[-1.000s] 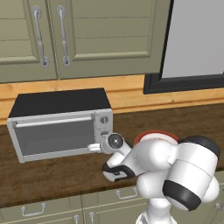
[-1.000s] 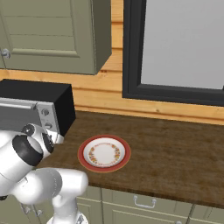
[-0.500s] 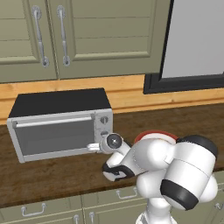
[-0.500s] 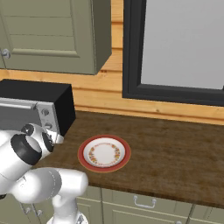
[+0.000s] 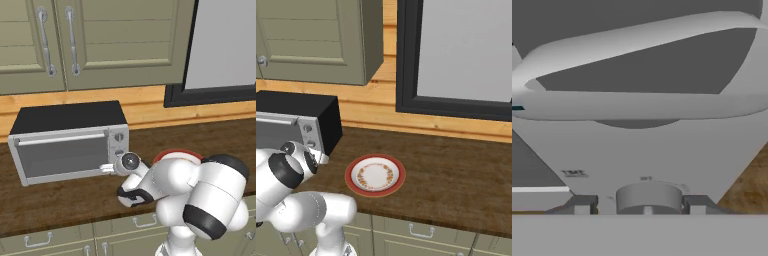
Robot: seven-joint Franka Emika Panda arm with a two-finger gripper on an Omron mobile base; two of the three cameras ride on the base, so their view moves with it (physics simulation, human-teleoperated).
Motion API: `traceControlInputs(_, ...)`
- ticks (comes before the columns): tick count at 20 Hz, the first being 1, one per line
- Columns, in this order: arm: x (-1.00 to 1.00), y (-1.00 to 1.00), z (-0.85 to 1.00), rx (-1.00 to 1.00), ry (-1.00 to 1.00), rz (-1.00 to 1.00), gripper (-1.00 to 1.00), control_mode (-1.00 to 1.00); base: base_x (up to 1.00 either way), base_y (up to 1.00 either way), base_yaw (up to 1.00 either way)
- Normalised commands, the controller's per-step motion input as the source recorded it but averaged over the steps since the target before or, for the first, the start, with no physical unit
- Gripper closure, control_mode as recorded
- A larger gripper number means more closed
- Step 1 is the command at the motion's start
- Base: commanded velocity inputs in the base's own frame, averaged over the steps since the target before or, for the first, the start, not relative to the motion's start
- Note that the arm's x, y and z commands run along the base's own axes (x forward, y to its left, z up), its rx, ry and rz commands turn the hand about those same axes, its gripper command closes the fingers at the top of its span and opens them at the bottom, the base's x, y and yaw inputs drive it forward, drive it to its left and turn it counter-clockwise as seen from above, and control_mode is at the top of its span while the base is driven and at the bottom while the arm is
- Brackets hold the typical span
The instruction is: Pick up the kebab skewer and baguette bread, and place them inside the toaster oven. Close the toaster oven door and start by setting the timer.
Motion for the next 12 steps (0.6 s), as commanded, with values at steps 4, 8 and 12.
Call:
traceControlInputs(4,0.00,0.00,0.00,0.00,0.00,0.00,1.00,-1.00,0.00,0.00,0.00)
traceControlInputs(8,0.00,-0.05,0.00,0.05,0.00,0.00,1.00,-1.00,0.00,0.00,0.00)
traceControlInputs(12,0.00,-0.16,0.00,0.17,0.00,0.00,1.00,-1.00,0.00,0.00,0.00)
